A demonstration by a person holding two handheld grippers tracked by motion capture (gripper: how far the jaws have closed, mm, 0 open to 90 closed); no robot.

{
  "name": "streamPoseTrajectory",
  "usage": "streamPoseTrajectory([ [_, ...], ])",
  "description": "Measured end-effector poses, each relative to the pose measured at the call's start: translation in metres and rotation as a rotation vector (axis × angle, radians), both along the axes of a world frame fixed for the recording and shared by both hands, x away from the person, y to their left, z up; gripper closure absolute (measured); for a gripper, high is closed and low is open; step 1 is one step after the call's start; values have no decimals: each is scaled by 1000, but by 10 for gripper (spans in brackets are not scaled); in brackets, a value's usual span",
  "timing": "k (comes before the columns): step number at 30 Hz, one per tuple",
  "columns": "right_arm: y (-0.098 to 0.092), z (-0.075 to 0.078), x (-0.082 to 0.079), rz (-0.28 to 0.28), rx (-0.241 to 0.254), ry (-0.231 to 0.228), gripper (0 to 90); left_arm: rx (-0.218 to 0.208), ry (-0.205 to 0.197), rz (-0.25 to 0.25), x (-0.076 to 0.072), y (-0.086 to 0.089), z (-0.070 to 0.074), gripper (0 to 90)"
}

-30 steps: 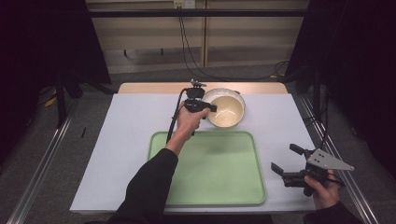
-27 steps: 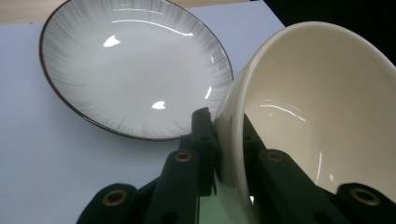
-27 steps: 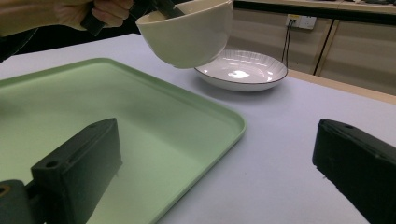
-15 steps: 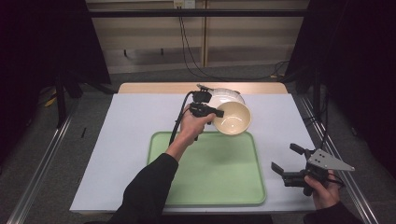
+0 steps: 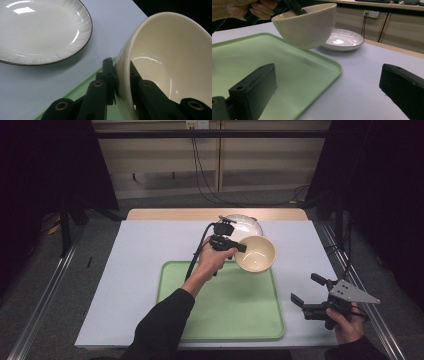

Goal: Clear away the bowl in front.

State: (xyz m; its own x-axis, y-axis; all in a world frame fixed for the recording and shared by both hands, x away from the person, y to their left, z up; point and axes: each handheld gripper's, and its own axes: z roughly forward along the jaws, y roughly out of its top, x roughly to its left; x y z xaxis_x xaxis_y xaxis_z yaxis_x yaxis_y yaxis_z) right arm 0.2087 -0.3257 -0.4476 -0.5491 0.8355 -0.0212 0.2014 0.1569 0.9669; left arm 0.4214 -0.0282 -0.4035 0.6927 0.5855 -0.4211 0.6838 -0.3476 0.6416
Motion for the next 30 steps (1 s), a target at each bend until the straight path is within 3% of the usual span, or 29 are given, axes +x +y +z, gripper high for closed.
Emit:
streamPoseTrajectory([
  [6,0,0,0,-2,2,-1,10,18,17,-22,-2,-10,-10,830],
  [9,0,0,0,-2,1,-1,10,58,22,-38,2,-15,-15,830],
  [23,1,-1,0,5,-3,-6,10,119,50,2,16,-29,-39,828],
  [26,1,-1,0,3,-1,-6,10,122,67,-4,18,-30,-42,830],
  [30,0,-1,0,5,-5,-2,9,149,59,-15,19,-31,-44,829],
])
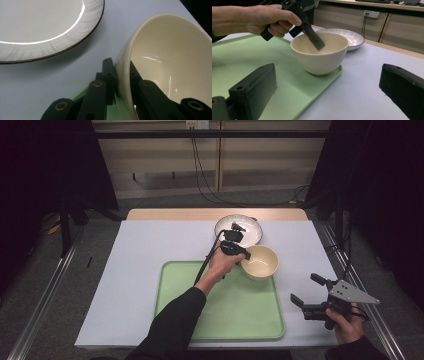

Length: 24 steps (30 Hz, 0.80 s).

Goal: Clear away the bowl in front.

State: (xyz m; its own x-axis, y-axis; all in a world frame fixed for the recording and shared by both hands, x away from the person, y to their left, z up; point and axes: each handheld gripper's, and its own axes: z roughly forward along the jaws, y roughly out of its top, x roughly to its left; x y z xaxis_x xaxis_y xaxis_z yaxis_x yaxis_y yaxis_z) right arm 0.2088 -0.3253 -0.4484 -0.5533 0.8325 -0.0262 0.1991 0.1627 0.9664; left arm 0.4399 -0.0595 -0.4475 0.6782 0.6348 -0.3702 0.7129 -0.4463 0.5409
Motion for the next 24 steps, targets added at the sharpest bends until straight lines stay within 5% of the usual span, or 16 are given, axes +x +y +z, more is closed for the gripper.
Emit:
streamPoseTrajectory([
  [18,0,0,0,-3,4,-1,9,-27,15,16,-1,-3,-7,813],
  [24,0,0,0,1,-2,-4,9,-5,-21,-18,-2,-2,-7,804],
])
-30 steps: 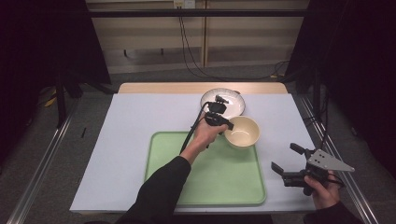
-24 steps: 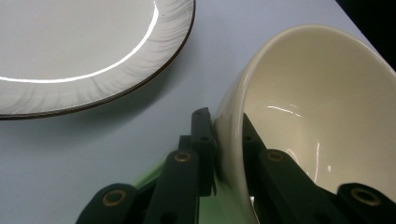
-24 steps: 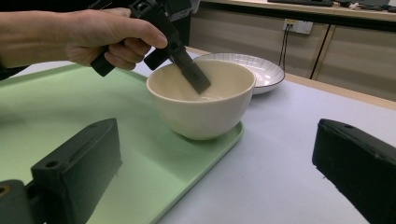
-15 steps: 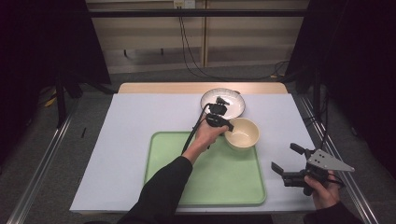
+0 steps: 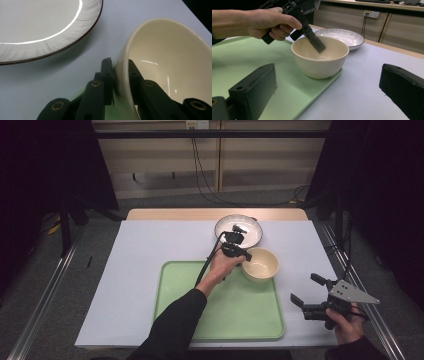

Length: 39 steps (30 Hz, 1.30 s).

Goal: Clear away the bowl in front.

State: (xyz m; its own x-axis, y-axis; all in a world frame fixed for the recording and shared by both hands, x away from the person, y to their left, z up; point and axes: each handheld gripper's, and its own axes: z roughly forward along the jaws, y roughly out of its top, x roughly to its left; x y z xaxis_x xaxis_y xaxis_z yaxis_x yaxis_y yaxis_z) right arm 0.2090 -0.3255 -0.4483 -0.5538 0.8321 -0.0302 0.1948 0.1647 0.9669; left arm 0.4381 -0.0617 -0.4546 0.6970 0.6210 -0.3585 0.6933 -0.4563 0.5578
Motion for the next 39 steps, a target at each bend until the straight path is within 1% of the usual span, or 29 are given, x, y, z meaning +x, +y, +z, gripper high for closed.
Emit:
streamPoseTrajectory([
  [1,0,0,0,0,0,0,9,0,0,0,0,0,0,792],
  [2,0,0,0,-1,-1,-1,9,-16,2,12,-2,-2,-1,792],
  [3,0,0,0,1,1,3,9,-6,-13,-12,-2,-2,-1,756],
  [6,0,0,0,0,1,3,9,-2,-19,-9,-3,-3,-1,712],
  [7,0,0,0,0,1,3,9,-4,-22,-8,-2,-2,-1,712],
  [8,0,0,0,0,3,4,9,-10,-28,-9,-2,-2,-1,684],
  [9,0,0,0,0,1,7,9,-12,-42,1,-3,-2,-2,659],
  [11,0,0,0,2,2,10,9,-8,-65,-18,-4,-1,-2,636],
  [12,0,0,0,6,-2,13,9,-15,-75,-22,-4,-1,-2,564],
  [13,1,0,0,3,-2,15,9,-11,-88,-25,-5,-1,-2,539],
  [14,1,0,0,3,-2,15,9,-11,-88,-25,-5,-1,-2,523],
  [15,1,0,0,1,0,15,9,-27,-99,-4,-6,-2,-2,523],
  [17,0,0,0,6,-1,12,9,-18,-110,-16,-5,-1,-2,435],
  [19,0,0,0,6,-1,12,9,-20,-117,-16,-5,-1,-3,416],
  [20,0,0,0,7,0,14,9,-20,-118,-12,-5,0,-3,385],
  [21,0,0,0,4,1,12,9,-28,-124,4,-5,0,-3,299],
  [23,0,0,1,2,1,12,9,-23,-133,-5,-4,1,-3,247],
  [24,0,0,1,2,1,12,9,-23,-137,-1,-4,1,-3,247],
  [25,0,0,0,4,0,11,9,-18,-145,-4,-4,1,-3,162],
  [26,0,0,0,4,0,11,9,-26,-143,2,-4,0,-4,162],
  [30,0,0,0,4,1,12,9,-35,-162,10,-5,0,-2,77],
  [31,0,0,0,3,0,12,9,-35,-173,-1,-5,1,-2,54],
  [32,0,0,0,2,2,11,9,-48,-190,-15,-7,1,-1,40],
  [33,0,0,0,2,2,12,9,-35,-201,-30,-8,3,1,46],
  [34,0,0,0,3,4,13,9,-39,-223,-19,-9,3,1,45],
  [35,0,0,0,3,5,14,9,-45,-230,-15,-10,4,2,37],
  [36,0,0,0,4,3,13,9,-59,-224,-12,-10,5,3,34],
  [38,0,0,0,1,4,12,9,-51,-233,-19,-10,7,4,32],
  [39,0,0,0,9,7,16,9,-61,-247,2,-11,7,5,32],
])
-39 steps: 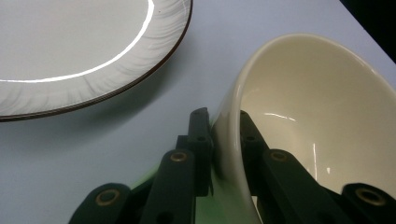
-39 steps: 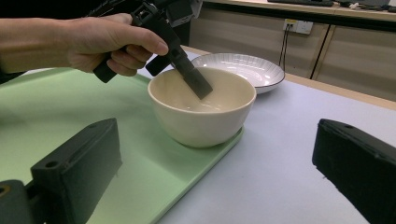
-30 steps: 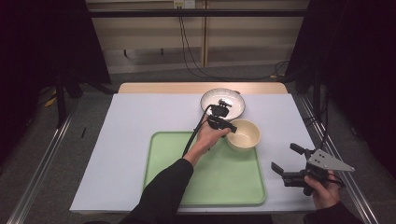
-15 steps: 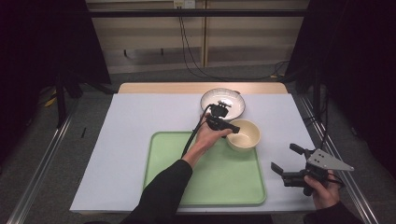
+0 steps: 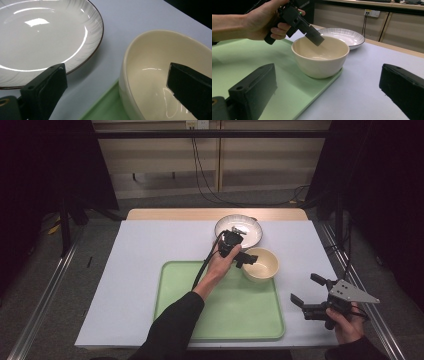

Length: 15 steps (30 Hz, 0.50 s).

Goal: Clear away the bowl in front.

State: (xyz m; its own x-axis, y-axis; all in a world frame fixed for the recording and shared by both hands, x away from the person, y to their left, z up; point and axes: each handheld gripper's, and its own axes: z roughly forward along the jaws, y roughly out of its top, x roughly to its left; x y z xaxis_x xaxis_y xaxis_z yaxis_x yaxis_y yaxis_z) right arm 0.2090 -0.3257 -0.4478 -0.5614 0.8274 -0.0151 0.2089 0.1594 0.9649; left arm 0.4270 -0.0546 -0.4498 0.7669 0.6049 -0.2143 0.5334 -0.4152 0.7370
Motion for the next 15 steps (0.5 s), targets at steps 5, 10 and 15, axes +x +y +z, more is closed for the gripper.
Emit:
streamPoseTrajectory([
  [5,0,0,0,-6,-2,-5,9,-15,-9,-19,-2,4,2,32],
  [10,0,0,0,-11,-2,-8,9,-33,-42,-3,-7,10,6,32],
  [15,0,0,0,-12,-2,-8,9,-73,-71,39,-10,21,8,30],
])
